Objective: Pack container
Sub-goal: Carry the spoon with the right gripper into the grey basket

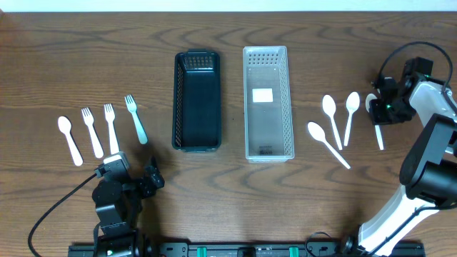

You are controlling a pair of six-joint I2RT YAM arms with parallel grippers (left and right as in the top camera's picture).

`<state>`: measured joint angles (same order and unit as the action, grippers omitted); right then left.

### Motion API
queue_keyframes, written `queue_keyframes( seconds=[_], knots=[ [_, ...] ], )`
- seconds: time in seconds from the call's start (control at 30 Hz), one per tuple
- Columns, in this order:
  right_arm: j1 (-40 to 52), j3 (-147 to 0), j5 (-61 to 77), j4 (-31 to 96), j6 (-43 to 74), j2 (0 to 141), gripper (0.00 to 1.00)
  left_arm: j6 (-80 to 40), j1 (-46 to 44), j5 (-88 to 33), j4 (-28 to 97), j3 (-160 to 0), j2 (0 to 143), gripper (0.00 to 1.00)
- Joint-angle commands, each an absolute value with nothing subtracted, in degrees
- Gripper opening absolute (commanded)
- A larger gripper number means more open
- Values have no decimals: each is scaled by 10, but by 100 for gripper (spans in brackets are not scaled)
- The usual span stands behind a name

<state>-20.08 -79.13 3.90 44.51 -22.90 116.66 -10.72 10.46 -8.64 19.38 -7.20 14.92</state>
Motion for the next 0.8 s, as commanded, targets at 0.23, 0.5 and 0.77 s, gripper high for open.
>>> queue_keyframes(
  seconds=[0.23,0.5,0.77],
  knots=[
    [-107,-844,100,458,-231,1011,1,-113,108,-86,201,-73,151,98],
    [75,-876,134,379,-175,973,1,-113,108,-86,201,-73,151,98],
    [210,-876,46,262,41,994,1,-113,108,-86,201,-73,151,98]
  ],
)
